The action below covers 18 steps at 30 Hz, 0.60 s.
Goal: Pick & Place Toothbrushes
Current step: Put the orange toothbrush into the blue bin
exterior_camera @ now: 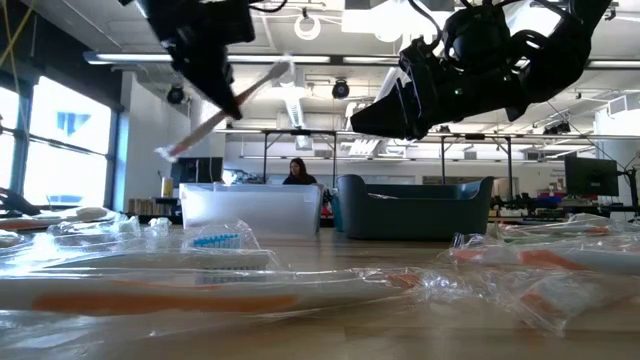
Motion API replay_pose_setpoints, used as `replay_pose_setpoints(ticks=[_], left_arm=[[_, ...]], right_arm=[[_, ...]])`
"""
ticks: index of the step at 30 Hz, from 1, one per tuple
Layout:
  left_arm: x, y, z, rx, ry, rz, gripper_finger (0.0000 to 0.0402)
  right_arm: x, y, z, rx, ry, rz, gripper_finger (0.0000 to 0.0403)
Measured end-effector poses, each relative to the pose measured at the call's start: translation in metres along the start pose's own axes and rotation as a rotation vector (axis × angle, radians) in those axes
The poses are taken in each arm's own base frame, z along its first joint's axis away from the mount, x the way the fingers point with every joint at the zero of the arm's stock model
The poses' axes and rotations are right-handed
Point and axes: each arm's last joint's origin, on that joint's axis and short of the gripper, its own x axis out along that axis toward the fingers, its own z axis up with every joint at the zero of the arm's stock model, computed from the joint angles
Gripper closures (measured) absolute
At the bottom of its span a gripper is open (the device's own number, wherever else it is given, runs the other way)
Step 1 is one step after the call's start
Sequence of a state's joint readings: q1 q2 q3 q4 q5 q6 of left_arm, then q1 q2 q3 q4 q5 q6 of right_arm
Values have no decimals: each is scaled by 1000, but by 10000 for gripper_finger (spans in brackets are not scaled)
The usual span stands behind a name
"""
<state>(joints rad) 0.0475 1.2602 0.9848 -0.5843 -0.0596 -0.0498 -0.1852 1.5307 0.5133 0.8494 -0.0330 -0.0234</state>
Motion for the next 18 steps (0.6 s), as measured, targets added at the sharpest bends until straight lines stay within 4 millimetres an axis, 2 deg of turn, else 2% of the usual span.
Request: replay_pose_setpoints(ticks=[11, 18], left_arm=[[1, 44, 35, 25, -367, -90, 382], [24, 50, 49, 58, -486, -182, 382]], right_arm=[[0, 2, 4, -3, -43, 76, 185], [0, 2, 6, -5, -63, 80, 185]])
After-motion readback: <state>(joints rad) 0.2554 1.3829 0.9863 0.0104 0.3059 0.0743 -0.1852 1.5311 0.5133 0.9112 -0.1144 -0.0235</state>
